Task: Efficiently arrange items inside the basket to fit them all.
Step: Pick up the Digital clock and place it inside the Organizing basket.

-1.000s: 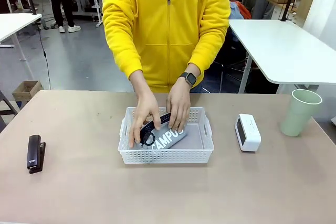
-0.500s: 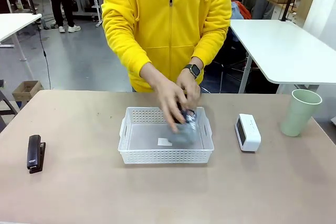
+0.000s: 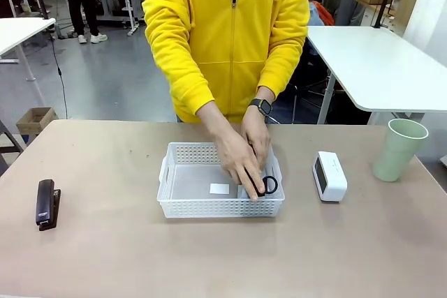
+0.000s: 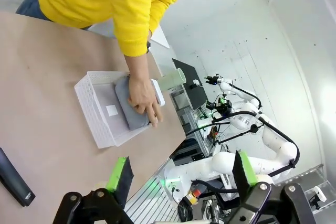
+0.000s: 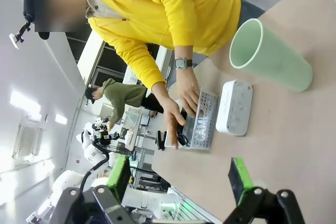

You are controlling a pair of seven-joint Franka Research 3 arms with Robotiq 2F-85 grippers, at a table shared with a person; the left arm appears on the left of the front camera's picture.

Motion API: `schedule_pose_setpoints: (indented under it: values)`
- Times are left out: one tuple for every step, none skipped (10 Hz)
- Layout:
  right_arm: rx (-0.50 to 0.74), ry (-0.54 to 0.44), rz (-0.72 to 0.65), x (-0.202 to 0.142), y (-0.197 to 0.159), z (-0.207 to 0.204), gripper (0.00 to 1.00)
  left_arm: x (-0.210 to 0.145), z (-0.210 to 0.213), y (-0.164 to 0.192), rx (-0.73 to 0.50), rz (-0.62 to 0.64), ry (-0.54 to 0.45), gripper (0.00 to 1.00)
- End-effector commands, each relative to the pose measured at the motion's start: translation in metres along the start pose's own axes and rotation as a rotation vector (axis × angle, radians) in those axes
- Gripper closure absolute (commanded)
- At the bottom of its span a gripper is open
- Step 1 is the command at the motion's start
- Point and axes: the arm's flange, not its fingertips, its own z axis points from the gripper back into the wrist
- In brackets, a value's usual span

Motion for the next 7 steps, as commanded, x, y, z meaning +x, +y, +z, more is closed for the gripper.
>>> schedule_pose_setpoints:
  values:
    - [0.018, -0.023, 0.033, 0.0038, 0.0018, 0.0003, 0.00, 0.0021, -0.0008, -0.0003, -0.016, -0.025, -0.003, 0.00]
    - [0.018, -0.023, 0.033, 0.0038, 0.0018, 0.0003, 0.00, 0.0021, -0.0008, -0.0003, -0.016, -0.025, -0.003, 0.00]
    - [0.018, -0.023, 0.033, 0.0038, 0.0018, 0.0003, 0.00, 0.0021, -0.0008, -0.0003, -0.016, -0.025, -0.003, 0.00]
    - [0.018, -0.023, 0.033, 0.0038, 0.0018, 0.0003, 0.00, 0.0021, -0.0008, -0.0003, -0.016, -0.025, -0.003, 0.00]
    - [0.018, -0.023, 0.033, 0.0038, 0.0018, 0.0003, 0.00, 0.0021, -0.0008, -0.0003, -0.016, -0.025, -0.003, 0.00]
    - [0.018, -0.023, 0.033, 0.0038, 0.0018, 0.0003, 0.00, 0.0021, -0.0008, -0.0003, -0.016, -0.025, -0.003, 0.00]
    - [0.018, -0.023, 0.033, 0.0038, 0.0018, 0.0003, 0.00, 0.0021, -0.0008, -0.0003, -0.016, -0.025, -0.003, 0.00]
